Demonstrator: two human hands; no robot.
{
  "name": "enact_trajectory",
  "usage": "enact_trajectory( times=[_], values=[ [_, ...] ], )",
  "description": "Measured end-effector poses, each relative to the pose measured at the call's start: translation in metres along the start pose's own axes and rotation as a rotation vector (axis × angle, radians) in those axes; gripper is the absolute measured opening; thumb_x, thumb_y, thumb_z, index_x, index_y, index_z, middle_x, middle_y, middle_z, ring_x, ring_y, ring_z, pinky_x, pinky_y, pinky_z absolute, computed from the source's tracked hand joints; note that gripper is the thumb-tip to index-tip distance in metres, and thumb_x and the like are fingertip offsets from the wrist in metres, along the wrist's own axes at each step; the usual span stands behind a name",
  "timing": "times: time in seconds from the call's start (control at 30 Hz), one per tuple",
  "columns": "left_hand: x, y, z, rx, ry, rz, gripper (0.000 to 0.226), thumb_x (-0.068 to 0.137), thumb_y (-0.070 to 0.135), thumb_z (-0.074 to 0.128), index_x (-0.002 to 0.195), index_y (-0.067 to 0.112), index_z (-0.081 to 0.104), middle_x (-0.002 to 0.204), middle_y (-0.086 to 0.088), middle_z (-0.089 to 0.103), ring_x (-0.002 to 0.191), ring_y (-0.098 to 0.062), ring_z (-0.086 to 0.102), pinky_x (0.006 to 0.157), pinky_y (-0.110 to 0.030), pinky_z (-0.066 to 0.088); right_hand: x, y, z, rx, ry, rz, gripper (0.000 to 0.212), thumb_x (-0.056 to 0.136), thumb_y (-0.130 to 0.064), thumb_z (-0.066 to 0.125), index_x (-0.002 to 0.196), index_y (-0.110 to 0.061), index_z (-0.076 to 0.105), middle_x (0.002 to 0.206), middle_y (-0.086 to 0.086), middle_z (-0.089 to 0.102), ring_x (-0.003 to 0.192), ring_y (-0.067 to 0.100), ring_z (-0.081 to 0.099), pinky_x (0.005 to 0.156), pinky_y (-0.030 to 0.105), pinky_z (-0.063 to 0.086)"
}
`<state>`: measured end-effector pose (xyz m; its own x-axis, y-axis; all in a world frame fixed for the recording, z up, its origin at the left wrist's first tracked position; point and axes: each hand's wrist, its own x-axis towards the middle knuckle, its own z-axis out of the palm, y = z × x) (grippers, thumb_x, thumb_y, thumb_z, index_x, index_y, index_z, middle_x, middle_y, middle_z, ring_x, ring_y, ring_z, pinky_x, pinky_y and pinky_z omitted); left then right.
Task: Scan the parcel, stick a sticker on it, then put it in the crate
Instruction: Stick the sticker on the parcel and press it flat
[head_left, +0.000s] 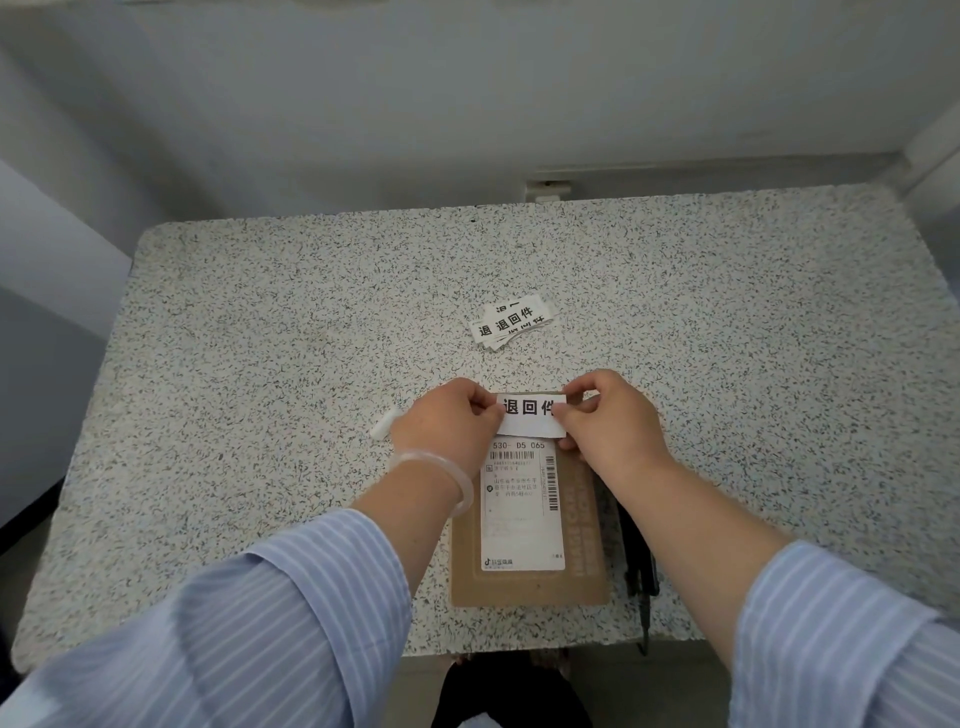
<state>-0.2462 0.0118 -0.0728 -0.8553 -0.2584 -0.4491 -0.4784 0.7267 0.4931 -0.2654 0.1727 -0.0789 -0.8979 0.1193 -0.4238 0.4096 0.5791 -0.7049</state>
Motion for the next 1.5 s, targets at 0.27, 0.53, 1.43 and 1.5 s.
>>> enact_trajectory(
  times=[0.27,0.53,1.43,1.5],
  values=[
    [0.003,0.001,0.003,0.054,0.028,0.008,0.012,0.087,0.045,0.055,0.083,0.035,0.06,0.071,0.017,0.065,0.066,-0.004,0.063,0.07,-0.035,0.058,0.002,-0.002,0.001,-0.081,-0.005,-0.033,0.018,0.086,-0.024,0.067,0.099,-0.024,0.054,0.077,-0.006,0.065,0.062,0.016,0.069,0.062,0.035,0.059],
    [-0.003,-0.003,0.006,0.015,0.095,0.057,0.011,0.088,0.043,0.057,0.091,0.034,0.054,0.071,0.013,0.06,0.067,-0.006,0.061,0.067,-0.032,0.055,0.001,-0.003,-0.001,-0.189,-0.01,-0.095,0.018,0.088,-0.029,0.064,0.101,-0.023,0.052,0.078,-0.007,0.059,0.067,0.009,0.059,0.052,0.025,0.045],
    [-0.029,-0.052,0.015,0.608,-0.025,0.51,0.068,0.093,0.06,0.02,0.152,0.033,-0.002,0.16,0.013,-0.011,0.148,-0.017,-0.01,0.12,-0.045,0.001,-0.038,0.054,-0.002,-0.846,-0.138,-0.478,0.079,0.086,-0.067,0.01,0.151,-0.028,-0.013,0.158,-0.01,-0.022,0.146,0.013,-0.02,0.119,0.038,-0.009],
    [-0.032,-0.057,0.009,0.536,-0.09,0.47,0.071,0.093,0.061,0.028,0.151,0.036,-0.003,0.16,0.01,-0.018,0.148,-0.019,-0.009,0.12,-0.044,0.004,-0.044,0.053,-0.009,-0.808,-0.156,-0.417,0.079,0.089,-0.066,0.021,0.152,-0.029,-0.009,0.16,-0.009,-0.018,0.147,0.014,-0.016,0.121,0.04,-0.002]
  ],
)
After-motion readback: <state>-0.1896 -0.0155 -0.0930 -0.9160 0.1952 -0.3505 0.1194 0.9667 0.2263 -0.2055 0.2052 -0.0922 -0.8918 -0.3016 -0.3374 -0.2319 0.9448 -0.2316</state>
